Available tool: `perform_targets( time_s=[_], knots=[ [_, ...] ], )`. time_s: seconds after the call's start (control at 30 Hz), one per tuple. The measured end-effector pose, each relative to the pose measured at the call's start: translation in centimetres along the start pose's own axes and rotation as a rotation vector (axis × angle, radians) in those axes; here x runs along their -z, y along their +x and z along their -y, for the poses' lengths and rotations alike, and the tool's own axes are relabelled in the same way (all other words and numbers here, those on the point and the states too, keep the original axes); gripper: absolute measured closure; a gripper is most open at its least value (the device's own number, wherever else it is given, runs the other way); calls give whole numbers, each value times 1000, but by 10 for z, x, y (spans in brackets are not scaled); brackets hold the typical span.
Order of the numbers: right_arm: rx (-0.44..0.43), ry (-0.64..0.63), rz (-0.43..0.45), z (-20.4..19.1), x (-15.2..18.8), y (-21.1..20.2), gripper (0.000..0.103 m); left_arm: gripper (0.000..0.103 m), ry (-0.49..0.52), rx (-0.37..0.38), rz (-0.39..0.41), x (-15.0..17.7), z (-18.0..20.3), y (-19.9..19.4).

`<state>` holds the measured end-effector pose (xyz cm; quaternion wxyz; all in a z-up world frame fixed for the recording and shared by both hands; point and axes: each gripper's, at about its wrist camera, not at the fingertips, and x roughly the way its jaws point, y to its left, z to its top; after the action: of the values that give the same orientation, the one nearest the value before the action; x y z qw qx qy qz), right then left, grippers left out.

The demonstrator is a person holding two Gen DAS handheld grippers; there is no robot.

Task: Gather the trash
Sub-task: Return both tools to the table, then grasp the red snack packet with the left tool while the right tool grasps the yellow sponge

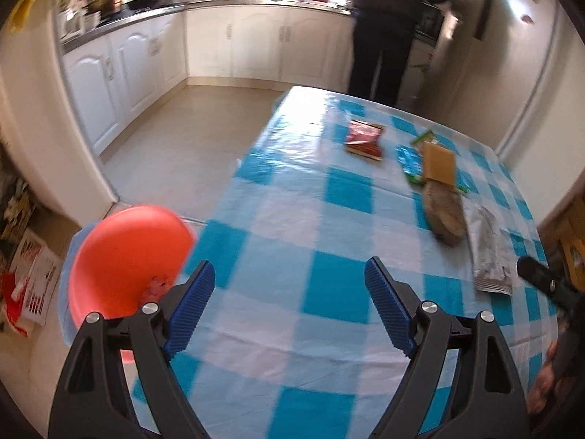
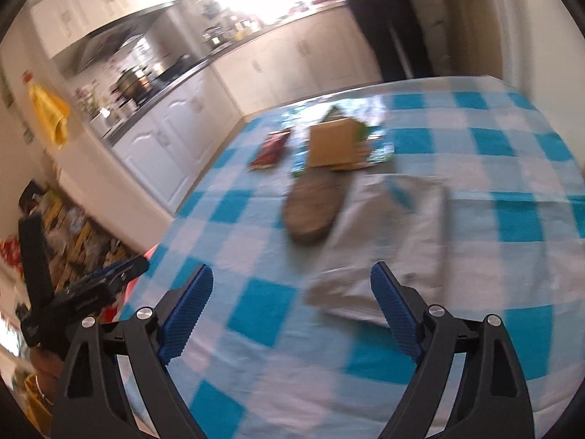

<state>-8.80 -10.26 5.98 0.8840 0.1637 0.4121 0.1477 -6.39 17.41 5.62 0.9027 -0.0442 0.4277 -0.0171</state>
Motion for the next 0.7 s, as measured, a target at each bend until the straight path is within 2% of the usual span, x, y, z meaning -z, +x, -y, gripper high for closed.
perform_targets(
  time_s=[0.23,0.5,0.7],
  knots=[
    [29,41,-5,38,-34,5,15,19,67,4,15,-30,35,24],
    [-1,14,-14,42,-81,39,15,19,87,23,33,-87,61,77],
    [-15,-16,-37,44,-110,76,15,19,128,36,7,-116,80,119]
  ],
)
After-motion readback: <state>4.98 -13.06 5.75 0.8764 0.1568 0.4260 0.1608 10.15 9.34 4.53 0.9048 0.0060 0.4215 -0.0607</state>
